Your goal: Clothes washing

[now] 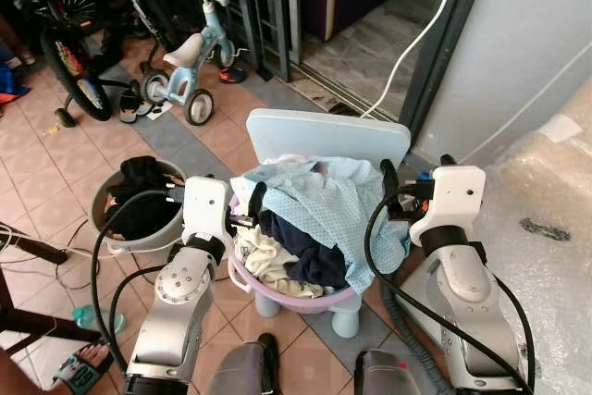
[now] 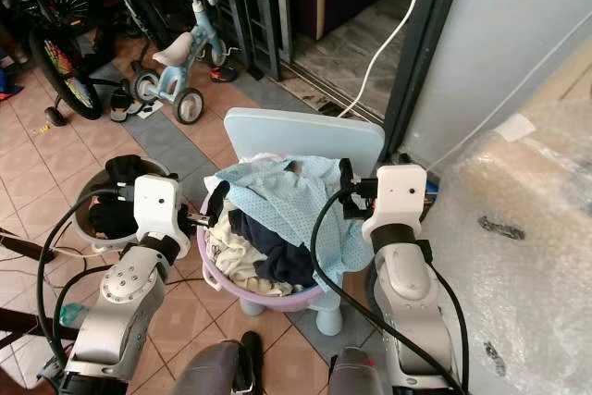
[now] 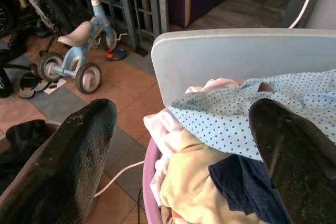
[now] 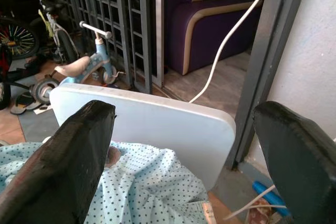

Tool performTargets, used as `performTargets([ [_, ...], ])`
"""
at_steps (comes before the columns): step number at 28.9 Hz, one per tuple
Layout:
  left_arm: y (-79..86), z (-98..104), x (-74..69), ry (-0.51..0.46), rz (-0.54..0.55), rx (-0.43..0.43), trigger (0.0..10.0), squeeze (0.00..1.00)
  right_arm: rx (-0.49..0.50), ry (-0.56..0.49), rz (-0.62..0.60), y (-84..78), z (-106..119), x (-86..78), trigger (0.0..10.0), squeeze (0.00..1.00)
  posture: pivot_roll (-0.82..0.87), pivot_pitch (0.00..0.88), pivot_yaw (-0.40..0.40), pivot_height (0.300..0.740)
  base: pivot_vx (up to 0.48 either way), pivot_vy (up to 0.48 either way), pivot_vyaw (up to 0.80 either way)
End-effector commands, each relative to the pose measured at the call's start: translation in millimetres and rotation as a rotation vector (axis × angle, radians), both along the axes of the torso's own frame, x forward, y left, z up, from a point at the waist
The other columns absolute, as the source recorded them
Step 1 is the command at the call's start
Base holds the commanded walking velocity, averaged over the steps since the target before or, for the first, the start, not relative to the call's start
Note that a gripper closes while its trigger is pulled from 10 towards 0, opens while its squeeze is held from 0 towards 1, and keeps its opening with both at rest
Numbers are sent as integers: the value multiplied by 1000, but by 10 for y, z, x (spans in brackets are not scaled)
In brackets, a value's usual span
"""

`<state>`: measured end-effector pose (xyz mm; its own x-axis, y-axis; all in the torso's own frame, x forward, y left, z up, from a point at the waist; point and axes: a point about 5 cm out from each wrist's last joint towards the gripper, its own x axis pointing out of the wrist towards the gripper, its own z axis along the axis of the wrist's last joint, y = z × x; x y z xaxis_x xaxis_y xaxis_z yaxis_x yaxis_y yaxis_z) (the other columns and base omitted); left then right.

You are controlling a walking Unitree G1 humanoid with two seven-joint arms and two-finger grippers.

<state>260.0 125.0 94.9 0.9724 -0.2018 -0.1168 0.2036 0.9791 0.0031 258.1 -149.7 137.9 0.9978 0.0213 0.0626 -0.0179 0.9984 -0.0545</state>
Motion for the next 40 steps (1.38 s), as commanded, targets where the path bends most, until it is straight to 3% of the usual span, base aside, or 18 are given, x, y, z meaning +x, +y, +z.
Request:
performTargets([
  [1,14,-11,-23,27,-20,8,10000,0,15,79,13,2,-108,1,10000,0,-95,181,87,740,0,0,0],
  [5,123,-86,-121,84,-19,40,10000,0,25,347,105,64,-487,-46,10000,0,-83,188,87,740,0,0,0],
  [8,211,-138,-212,111,-20,62,10000,0,72,373,146,82,-523,-62,10000,0,-74,189,86,740,0,0,0],
  [12,297,-177,-288,123,-7,86,10000,0,5,450,286,183,-612,-28,10000,0,-64,198,83,740,0,0,0],
  [17,307,-184,-365,136,-33,27,10000,0,104,406,382,368,-460,188,10000,0,-52,199,77,740,0,0,0],
  [21,302,-172,-369,140,-35,28,10000,0,56,534,436,561,-662,292,10000,0,-25,200,72,740,0,0,0],
  [22,289,-157,-361,136,-36,28,10000,0,39,566,450,638,-741,317,8588,0,-19,200,70,740,0,0,0],
  [23,283,-147,-360,134,-37,22,10000,0,42,595,449,674,-793,324,0,0,-13,200,67,740,0,0,0],
  [26,268,-122,-362,129,-39,12,10000,0,18,651,461,751,-902,324,0,0,1,201,60,740,0,0,0],
  [32,265,-110,-365,127,-32,5,10000,0,12,667,475,806,-955,311,0,0,-1,202,54,740,0,0,0],
  [40,237,-98,-316,117,-32,0,10000,0,76,593,368,632,-868,415,0,0,-16,193,52,740,0,0,0],
])
